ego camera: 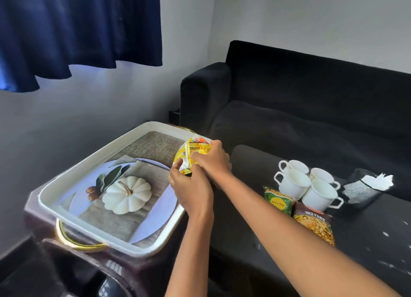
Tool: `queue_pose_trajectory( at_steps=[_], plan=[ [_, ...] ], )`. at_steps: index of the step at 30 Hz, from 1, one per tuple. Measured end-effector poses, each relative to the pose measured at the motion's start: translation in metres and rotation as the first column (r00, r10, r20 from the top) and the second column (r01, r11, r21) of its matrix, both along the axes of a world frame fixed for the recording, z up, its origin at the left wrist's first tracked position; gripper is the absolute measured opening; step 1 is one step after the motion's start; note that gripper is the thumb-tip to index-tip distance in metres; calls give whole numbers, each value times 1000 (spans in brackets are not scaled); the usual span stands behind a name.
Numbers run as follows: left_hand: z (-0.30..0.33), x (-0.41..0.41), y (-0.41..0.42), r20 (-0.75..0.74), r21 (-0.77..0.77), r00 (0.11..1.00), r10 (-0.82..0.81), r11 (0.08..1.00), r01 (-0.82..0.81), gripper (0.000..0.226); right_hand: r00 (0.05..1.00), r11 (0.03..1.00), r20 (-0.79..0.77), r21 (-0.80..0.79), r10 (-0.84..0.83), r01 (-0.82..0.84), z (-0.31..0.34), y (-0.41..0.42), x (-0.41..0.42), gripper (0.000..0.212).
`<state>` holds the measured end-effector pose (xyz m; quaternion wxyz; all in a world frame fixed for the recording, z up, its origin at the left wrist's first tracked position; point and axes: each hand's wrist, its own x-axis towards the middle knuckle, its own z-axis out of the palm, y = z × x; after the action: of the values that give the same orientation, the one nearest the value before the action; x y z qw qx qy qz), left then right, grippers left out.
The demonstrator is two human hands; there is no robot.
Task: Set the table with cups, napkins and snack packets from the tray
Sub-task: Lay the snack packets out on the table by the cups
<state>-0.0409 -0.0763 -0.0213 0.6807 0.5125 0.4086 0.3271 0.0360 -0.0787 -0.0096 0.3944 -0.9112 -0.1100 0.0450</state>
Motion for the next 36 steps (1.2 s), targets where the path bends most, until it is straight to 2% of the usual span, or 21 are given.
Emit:
queue_pose_trajectory(
  at_steps=[5, 11, 14, 18, 20, 23, 25, 28, 31, 34, 36],
  plan=[
    [5, 2, 7, 35, -155, 997, 75, 986, -69, 43, 996, 990, 74, 136, -39, 29, -4, -7, -6, 39],
    [14, 1, 3, 147, -242, 988, 52, 970, -15, 48, 938, 963, 346, 254, -4, -90, 9, -28, -26, 33],
    [20, 0, -8, 206, -227, 979, -11, 972, 59, 47, 867, 935, 498, 323, -34, -149, 10, -52, -41, 36],
    [21, 1, -34, 303, -225, 933, -196, 936, 270, 42, 757, 909, 627, 400, -181, -114, -4, -94, -54, 39],
    [18, 2, -48, 316, -187, 889, -332, 897, 402, 41, 747, 890, 616, 449, -249, -74, -13, -116, -59, 42],
    [12, 5, -69, 203, -38, 824, -529, 837, 547, 51, 737, 885, 606, 465, -298, -24, -19, -141, -61, 46],
    [7, 5, -76, 124, 45, 801, -586, 809, 585, 57, 752, 879, 584, 476, -306, -11, -15, -152, -59, 45],
    [2, 7, -76, 82, 145, 766, -638, 768, 624, 61, 799, 853, 514, 522, -311, -4, -6, -168, -53, 43],
    [0, 6, -73, 41, 193, 700, -713, 693, 695, 63, 872, 810, 417, 585, -256, -41, 0, -185, -48, 45],
    [-1, 4, -75, 30, 210, 566, -824, 559, 802, 55, 929, 816, 339, 573, -149, -78, 2, -202, -44, 43],
    [-3, 4, -75, 16, 226, 517, -856, 506, 832, 55, 957, 805, 270, 589, -106, -77, 1, -213, -44, 42]
  ],
)
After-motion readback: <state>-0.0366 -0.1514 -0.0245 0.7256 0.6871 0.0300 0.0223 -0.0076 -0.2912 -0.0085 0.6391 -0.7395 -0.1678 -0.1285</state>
